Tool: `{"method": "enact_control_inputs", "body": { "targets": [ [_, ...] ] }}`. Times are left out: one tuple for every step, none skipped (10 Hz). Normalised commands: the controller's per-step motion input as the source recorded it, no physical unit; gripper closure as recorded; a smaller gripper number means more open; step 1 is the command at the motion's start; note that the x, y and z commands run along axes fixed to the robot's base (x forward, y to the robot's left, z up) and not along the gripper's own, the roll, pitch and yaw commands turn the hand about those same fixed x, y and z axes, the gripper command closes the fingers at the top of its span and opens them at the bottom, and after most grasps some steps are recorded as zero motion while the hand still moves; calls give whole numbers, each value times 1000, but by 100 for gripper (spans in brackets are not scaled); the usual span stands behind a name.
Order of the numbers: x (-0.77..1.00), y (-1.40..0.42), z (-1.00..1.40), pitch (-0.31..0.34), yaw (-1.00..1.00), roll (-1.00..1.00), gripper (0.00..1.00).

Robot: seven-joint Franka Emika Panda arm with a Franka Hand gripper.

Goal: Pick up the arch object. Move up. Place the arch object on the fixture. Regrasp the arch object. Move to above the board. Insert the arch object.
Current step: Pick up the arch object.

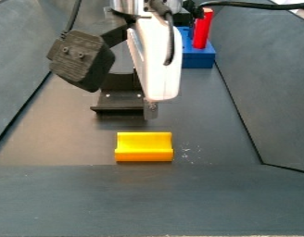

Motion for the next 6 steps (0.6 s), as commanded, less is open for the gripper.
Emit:
{"method": "enact_control_inputs", "body": {
  "targets": [
    [0, 329, -249, 206, -531, -123, 0],
    [0, 409, -317, 144, -417, -189, 0],
    [0, 323, -417, 66, -360, -351, 0],
    [0, 234, -311, 0, -394, -400, 0],
    [0, 200, -266, 0, -409, -416, 0],
    [0, 194, -254, 0, -409, -419, 0]
  ]
}}
